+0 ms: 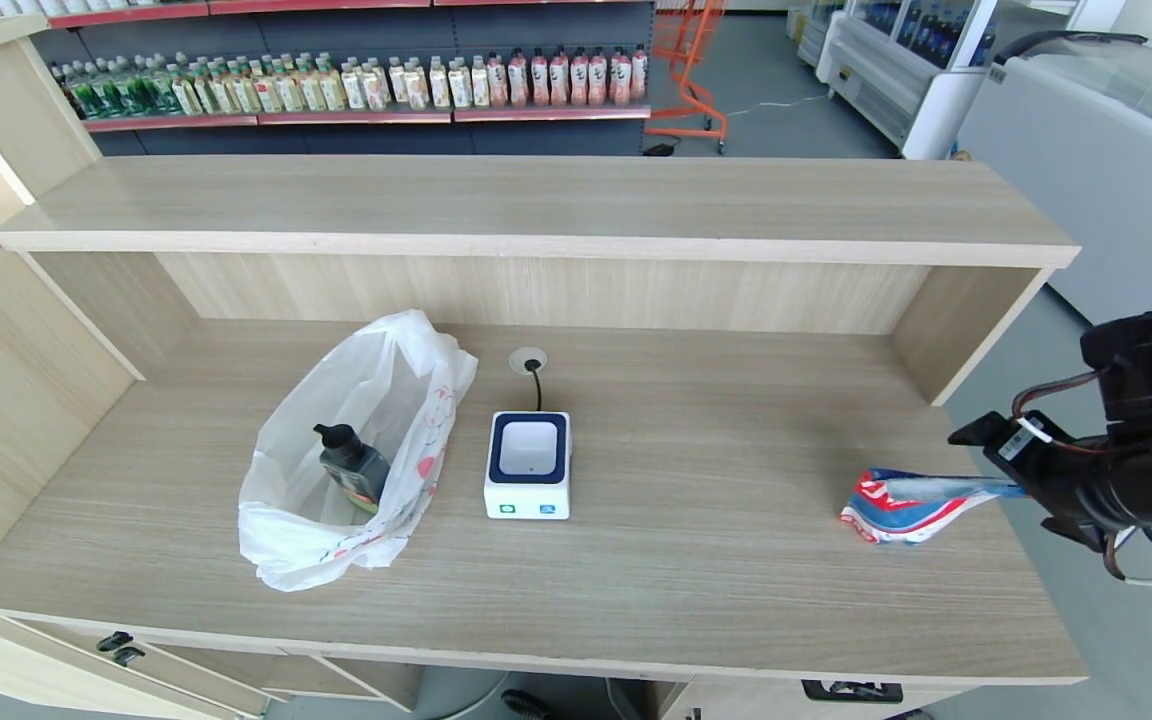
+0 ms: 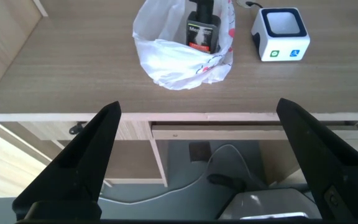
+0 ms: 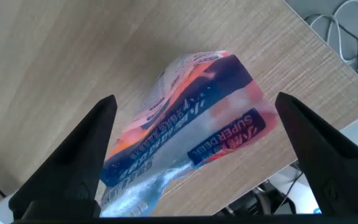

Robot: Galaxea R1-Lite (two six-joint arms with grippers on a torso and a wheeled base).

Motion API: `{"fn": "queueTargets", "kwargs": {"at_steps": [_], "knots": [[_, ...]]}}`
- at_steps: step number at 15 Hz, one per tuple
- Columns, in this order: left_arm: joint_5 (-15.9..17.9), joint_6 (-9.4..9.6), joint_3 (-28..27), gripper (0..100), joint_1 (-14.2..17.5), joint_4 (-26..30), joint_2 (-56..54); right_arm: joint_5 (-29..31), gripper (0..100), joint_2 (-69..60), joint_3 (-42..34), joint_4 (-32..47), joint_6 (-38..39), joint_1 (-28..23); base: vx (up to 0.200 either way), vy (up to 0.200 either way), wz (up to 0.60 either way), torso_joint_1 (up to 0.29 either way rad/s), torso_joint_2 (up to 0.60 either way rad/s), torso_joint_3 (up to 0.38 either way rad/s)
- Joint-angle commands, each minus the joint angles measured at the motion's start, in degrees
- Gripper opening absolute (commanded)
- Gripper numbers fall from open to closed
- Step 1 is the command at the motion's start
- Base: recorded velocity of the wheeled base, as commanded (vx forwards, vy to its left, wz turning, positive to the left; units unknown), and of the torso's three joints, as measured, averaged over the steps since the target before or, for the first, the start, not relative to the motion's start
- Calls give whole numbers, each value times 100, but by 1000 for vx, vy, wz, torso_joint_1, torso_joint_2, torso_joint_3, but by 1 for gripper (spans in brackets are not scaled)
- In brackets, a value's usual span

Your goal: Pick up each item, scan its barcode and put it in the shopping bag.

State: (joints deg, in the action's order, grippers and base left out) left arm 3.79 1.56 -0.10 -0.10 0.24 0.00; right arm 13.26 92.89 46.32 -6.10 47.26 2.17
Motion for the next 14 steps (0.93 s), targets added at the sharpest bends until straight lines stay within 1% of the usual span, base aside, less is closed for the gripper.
{"fn": "queueTargets", "kwargs": {"at_steps": [1,3,4,6,9,10,11,13,14], "knots": [[-1,2,1,100,1,2,9,-52,100,730,-9,-252,-94,12,0,0,0,0,0,0],[-1,2,1,100,1,2,0,-43,100,1354,35,-647,-305,-6,0,0,0,0,0,0],[-1,2,1,100,1,2,9,-34,0,1627,43,-762,-481,-6,0,0,0,0,0,0],[-1,2,1,100,1,2,9,-34,0,1882,114,-1087,-569,3,0,0,0,0,0,0],[-1,-7,1,100,1,2,9,-34,0,1943,131,-1368,-1096,73,0,0,0,0,0,0],[-1,2,1,100,1,2,9,-26,0,1917,122,-1535,-1501,143,0,0,0,0,0,0],[-1,2,1,100,1,2,9,1,0,1899,122,-1588,-1668,179,0,0,0,0,0,0],[-1,2,1,100,1,2,9,36,0,1609,96,-1632,-2292,222,0,0,0,0,0,0],[-1,2,1,100,1,2,9,-201,0,1354,87,-1649,-2687,249,0,0,0,0,0,0]]}}
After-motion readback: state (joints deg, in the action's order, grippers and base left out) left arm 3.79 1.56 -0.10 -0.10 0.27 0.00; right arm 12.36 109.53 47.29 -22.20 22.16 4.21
